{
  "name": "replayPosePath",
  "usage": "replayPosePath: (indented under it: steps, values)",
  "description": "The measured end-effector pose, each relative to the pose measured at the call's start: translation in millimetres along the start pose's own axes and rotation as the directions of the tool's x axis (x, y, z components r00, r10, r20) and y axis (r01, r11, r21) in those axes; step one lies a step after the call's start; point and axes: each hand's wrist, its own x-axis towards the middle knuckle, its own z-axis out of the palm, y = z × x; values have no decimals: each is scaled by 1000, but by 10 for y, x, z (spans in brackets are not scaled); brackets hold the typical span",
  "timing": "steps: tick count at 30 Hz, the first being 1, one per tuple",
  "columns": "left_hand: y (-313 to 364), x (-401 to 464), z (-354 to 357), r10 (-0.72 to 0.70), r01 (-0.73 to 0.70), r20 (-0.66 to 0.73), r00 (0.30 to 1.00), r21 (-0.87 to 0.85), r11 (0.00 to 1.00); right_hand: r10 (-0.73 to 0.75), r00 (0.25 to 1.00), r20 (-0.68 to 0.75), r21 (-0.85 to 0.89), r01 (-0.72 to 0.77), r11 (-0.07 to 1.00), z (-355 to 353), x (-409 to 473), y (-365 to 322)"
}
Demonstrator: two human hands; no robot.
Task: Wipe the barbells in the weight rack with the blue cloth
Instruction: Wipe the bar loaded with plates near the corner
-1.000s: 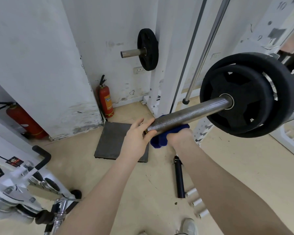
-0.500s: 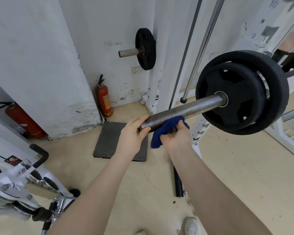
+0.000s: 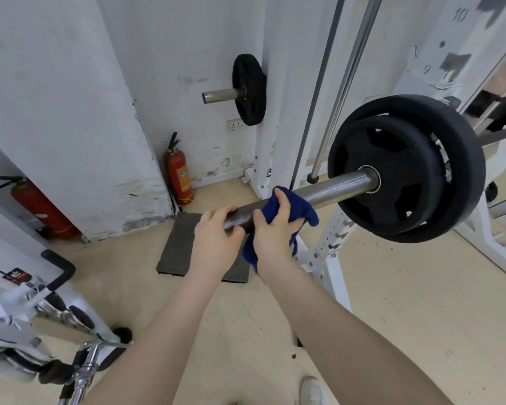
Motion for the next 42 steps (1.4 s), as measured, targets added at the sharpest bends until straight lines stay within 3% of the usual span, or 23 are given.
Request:
replayPosePath:
  steps: [4, 8, 12, 15, 18, 22, 23, 25, 28, 31, 34, 37, 40, 41, 42]
  values:
    - [172, -5, 65, 42, -26, -70, 997, 212, 977, 76, 993, -94, 150, -62, 987, -79, 328, -104]
    - [329, 22, 103, 134, -118, -51, 990, 235, 965, 83, 980, -178, 174, -52, 983, -328, 606, -200]
    - [468, 25, 197, 153, -139, -18, 988, 323, 936, 61, 992, -110, 151, -44, 988, -358, 583, -157]
    - [598, 69, 308, 129, -129, 22, 991, 347, 929, -36, 998, -47, 135, 42, 990, -497, 653, -99]
    - [719, 105, 433, 156, -173, 76, 985, 391, 904, -96, 987, -129, 75, 106, 992, -793, 977, -145]
    - [817, 144, 591, 207, -222, 82, 975, 447, 866, 5, 983, -186, 170, 27, 985, -1022, 1257, -318]
    - [822, 152, 633, 208, -219, 76, 975, 471, 854, 12, 984, -178, 159, 16, 987, -999, 1232, -332]
    - [807, 164, 720, 215, -212, 54, 975, 515, 831, -113, 985, -130, -19, 111, 994, -892, 1070, -212]
    - [742, 190, 792, 219, -205, 44, 975, 569, 796, -376, 921, 98, -360, 386, 849, -865, 900, 162]
    - [713, 222, 794, 224, -204, 33, 974, 556, 806, -610, 773, 176, -654, 555, 515, -1163, 1262, 160]
    - [702, 230, 794, 217, -188, 13, 976, 550, 814, -614, 772, 167, -701, 531, 476, -1359, 1672, -114]
    - [710, 221, 799, 213, -181, -1, 977, 529, 829, -678, 711, 189, -744, 554, 373, -1342, 1634, -115]
    - [686, 208, 797, 219, -180, -12, 976, 527, 831, -736, 516, 439, -619, 767, 169, -1303, 1456, -5]
    - [684, 207, 794, 224, -184, -11, 975, 531, 827, -711, 480, 514, -587, 801, 116, -1322, 1451, -39]
    - [689, 206, 789, 220, -183, -8, 975, 530, 828, -673, 494, 550, -582, 805, 115, -1344, 1501, -136]
